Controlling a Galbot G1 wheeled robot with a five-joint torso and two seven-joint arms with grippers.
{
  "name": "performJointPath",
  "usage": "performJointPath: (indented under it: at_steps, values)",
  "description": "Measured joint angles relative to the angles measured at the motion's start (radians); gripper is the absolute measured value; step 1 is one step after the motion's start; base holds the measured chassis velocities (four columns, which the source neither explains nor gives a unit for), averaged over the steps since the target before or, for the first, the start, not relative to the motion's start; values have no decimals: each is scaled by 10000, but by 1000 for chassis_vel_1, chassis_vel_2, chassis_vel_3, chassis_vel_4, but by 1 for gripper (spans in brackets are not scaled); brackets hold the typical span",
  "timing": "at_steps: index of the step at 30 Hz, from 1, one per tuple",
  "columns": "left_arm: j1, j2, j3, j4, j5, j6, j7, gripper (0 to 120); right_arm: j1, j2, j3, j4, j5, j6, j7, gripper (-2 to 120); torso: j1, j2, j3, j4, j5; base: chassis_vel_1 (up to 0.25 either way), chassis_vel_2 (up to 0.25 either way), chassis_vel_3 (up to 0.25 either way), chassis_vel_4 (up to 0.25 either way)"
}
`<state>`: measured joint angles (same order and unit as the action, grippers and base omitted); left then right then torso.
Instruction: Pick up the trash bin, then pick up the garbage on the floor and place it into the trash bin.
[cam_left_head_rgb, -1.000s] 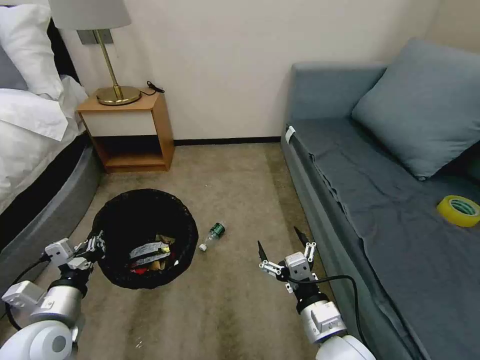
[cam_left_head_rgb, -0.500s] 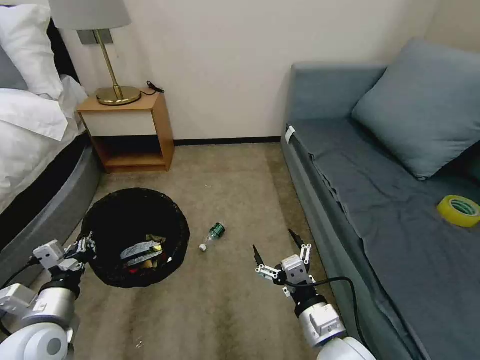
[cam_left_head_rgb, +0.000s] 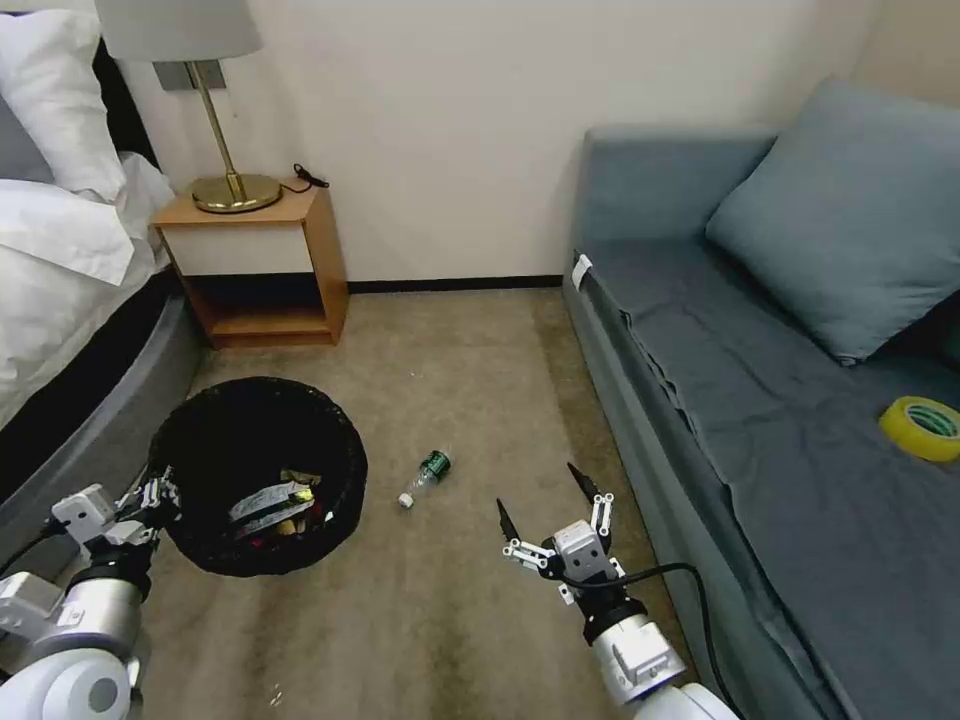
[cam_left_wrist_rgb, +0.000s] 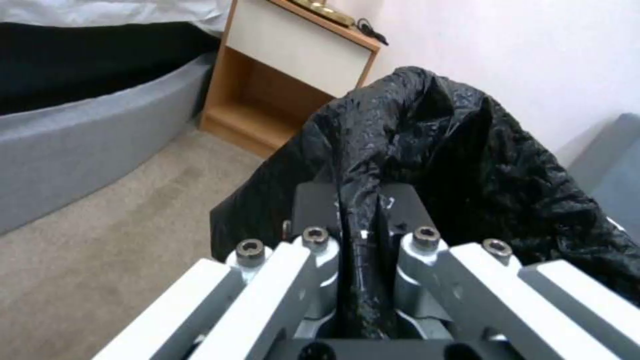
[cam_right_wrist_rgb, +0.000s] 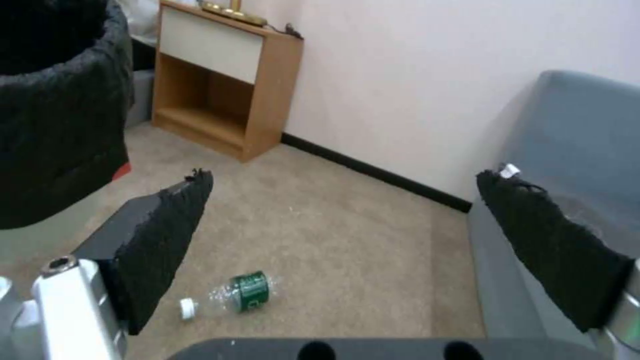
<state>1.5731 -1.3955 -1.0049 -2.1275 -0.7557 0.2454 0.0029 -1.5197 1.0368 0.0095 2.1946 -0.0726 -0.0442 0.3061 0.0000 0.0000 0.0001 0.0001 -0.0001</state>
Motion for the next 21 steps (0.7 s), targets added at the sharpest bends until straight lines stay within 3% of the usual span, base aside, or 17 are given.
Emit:
performJointPath:
  at_steps: [21]
  values:
    - [-225,402,-342,339,-174,6,-42,6,345,-98,-291,-107,312,-338,-42,100,-1,0,-1,-1,0,-13,10,9,-10]
